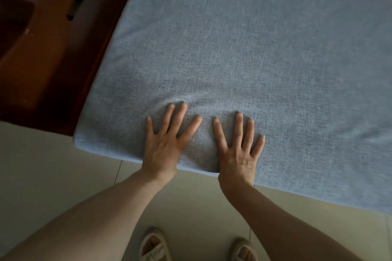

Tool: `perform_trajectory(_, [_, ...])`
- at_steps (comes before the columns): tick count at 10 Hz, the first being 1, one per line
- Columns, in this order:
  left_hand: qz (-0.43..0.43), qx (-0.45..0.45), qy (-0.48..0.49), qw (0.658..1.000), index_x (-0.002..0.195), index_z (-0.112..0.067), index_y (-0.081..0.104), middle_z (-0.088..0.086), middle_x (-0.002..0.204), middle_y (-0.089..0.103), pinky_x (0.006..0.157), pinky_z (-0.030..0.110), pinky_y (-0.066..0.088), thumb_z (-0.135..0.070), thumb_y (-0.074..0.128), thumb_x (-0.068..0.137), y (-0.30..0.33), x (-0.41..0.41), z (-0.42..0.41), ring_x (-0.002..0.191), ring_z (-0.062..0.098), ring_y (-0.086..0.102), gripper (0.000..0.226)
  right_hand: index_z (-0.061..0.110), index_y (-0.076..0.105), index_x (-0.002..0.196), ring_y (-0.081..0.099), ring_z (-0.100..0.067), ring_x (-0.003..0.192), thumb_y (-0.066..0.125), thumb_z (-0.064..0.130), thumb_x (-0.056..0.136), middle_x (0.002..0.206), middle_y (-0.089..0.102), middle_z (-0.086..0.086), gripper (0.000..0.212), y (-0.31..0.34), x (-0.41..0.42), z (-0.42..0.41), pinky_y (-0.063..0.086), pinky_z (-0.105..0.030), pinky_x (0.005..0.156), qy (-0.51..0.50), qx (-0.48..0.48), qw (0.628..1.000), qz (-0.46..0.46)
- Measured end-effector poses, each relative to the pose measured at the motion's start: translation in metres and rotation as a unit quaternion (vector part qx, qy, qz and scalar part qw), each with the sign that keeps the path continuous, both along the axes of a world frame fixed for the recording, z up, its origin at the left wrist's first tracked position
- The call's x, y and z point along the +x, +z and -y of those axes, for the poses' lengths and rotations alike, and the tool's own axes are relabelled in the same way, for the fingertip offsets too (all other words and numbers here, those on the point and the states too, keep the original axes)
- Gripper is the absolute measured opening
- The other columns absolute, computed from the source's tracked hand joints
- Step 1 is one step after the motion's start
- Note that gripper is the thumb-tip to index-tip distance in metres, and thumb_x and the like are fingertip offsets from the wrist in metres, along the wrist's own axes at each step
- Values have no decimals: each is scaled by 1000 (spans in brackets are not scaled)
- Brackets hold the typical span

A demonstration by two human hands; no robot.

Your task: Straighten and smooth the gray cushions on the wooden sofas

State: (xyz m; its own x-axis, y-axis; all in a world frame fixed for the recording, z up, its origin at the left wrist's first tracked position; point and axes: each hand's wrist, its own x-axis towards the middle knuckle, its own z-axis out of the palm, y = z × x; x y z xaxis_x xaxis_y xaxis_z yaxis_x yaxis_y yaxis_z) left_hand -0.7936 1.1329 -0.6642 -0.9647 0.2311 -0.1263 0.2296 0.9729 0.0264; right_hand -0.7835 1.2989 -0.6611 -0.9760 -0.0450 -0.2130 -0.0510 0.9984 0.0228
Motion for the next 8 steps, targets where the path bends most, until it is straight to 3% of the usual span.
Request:
perform_trajectory(1, [-14, -4, -9, 1000, 151, -34, 5, 7, 161, 1, 103, 69, 18, -2, 84, 51, -3, -4, 1, 147, 31, 1, 131, 39, -42, 134, -36, -38, 133, 62, -2, 83, 145, -42, -15, 123, -4, -7, 1, -24, -58, 102, 12, -4, 1000, 15])
perform_trajectory(2, [-15, -15, -15, 1000, 152, -32, 10, 9, 161, 3, 102, 71, 19, 1, 77, 56, -6, -6, -1, 147, 33, 2, 121, 37, -28, 142, -23, -40, 139, 66, -3, 78, 151, -29, -17, 121, -9, -10, 2, -20, -58, 103, 3, -20, 999, -32])
perform_trajectory(3, [16, -29, -17, 999, 151, -31, 6, 9, 160, 1, 101, 71, 20, -3, 81, 56, 0, -5, -2, 147, 34, 1, 125, 36, -41, 134, -37, -40, 131, 57, 1, 88, 142, -46, -17, 114, 0, -9, -3, -19, -60, 104, 28, -21, 999, 41])
perform_trajectory(4, [89, -52, -3, 995, 146, -35, -18, 6, 157, -22, 108, 66, 15, -14, 81, 67, 23, -4, -6, 145, 31, -17, 129, 34, -47, 130, -43, -39, 126, 67, 21, 87, 139, -50, -19, 122, 19, -11, -11, -18, -58, 107, 54, -18, 994, 90])
perform_trajectory(5, [153, -43, 20, 987, 146, -35, -22, 1, 153, -33, 114, 57, 18, -15, 75, 78, 43, -4, -13, 144, 27, -21, 120, 32, -31, 143, -35, -38, 136, 72, 34, 82, 147, -40, -18, 119, 43, -13, -21, -11, -53, 114, 71, -60, 984, 151])
perform_trajectory(6, [211, -25, 49, 976, 150, -29, -13, 0, 157, -25, 116, 51, 11, -14, 68, 86, 74, -1, -19, 147, 24, -10, 104, 28, -9, 151, -21, -37, 143, 71, 29, 84, 155, -25, -17, 105, 78, -16, -26, -2, -46, 117, 64, -97, 973, 199])
perform_trajectory(8, [217, -11, 66, 974, 152, -24, -5, 2, 160, -7, 115, 53, 5, -25, 63, 90, 146, 16, -28, 147, 22, -2, 92, 25, -10, 152, -16, -36, 145, 68, 27, 87, 156, -20, -17, 102, 149, -8, -19, 2, -41, 118, 58, -151, 964, 210])
